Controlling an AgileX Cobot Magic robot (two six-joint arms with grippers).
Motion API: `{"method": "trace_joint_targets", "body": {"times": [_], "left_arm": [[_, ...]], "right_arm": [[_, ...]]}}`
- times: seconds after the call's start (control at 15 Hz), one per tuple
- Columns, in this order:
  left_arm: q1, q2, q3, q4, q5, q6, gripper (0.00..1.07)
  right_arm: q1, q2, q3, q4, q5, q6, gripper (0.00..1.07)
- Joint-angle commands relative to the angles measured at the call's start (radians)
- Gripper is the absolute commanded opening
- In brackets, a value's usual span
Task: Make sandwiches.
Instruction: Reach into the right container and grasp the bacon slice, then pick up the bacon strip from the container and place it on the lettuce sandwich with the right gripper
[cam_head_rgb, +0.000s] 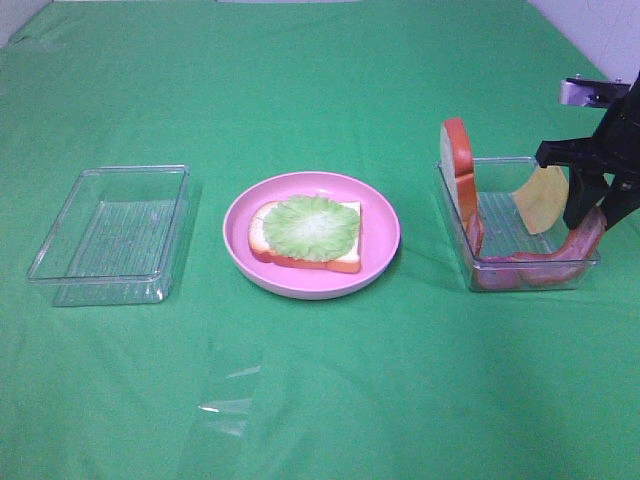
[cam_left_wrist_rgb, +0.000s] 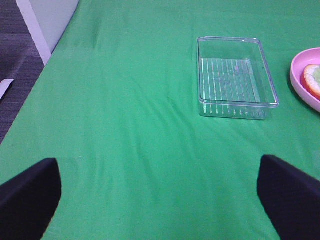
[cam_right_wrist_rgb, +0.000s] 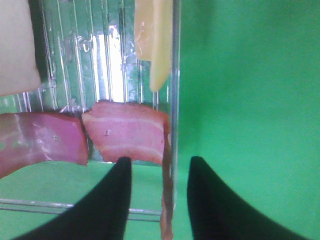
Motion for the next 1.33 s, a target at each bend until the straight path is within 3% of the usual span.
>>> {"method": "trace_joint_targets", "body": {"times": [0.07, 0.13, 0.73, 1.33], "left_arm": [[0.001, -0.019, 0.002, -0.005, -0.011, 0.003, 1.01], [0.001, -0.019, 0.002, -0.005, -0.011, 0.003, 1.01], [0.001, -0.019, 0.002, -0.005, -0.011, 0.004, 1.01], [0.001, -0.019, 0.002, -0.005, -0.011, 0.004, 1.01]], "right_arm": [[-0.003, 0.006, -0.001, -0.009, 0.003, 0.01, 0.09], [-0.003, 0.006, -0.001, -0.009, 0.004, 0.011, 0.0], [0.001, -0.046, -0.002, -0.016, 0.058, 0.045, 0.0], [0.001, -0.391, -0.008, -0.009, 0.123, 0.048, 0.0]]}}
